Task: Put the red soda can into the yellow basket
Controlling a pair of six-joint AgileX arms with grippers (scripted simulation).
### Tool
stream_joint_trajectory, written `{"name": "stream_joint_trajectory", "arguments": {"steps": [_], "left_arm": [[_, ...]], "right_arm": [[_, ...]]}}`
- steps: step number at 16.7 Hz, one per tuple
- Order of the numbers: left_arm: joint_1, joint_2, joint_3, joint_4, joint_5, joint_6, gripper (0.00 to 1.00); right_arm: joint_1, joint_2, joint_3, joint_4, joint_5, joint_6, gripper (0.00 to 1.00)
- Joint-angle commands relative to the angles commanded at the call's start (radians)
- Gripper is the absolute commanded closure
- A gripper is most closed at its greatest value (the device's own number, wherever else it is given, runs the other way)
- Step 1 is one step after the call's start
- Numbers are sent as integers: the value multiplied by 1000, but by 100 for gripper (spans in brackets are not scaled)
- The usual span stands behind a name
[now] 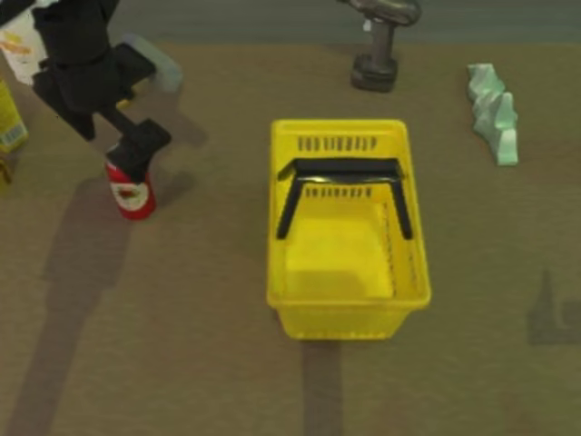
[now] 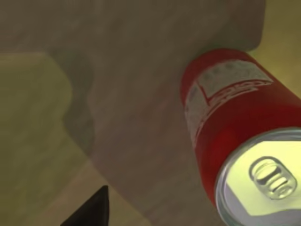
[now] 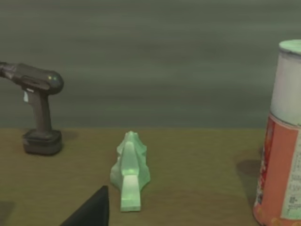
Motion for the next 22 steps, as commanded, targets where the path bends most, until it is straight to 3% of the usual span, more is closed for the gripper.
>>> {"name": "stream_joint_trajectory", "arguments": {"steps": [7, 13, 17, 22], "left_arm": [[1, 7, 8, 4, -1, 2, 0], [1, 34, -123, 164, -1, 4, 0], [1, 39, -134, 177, -1, 4, 0], [1, 39, -134, 177, -1, 4, 38]], "right_arm": [[0, 0, 0, 0, 0, 0, 0], [0, 0, 0, 0, 0, 0, 0], [0, 0, 0, 0, 0, 0, 0], [0, 0, 0, 0, 0, 0, 0]]}}
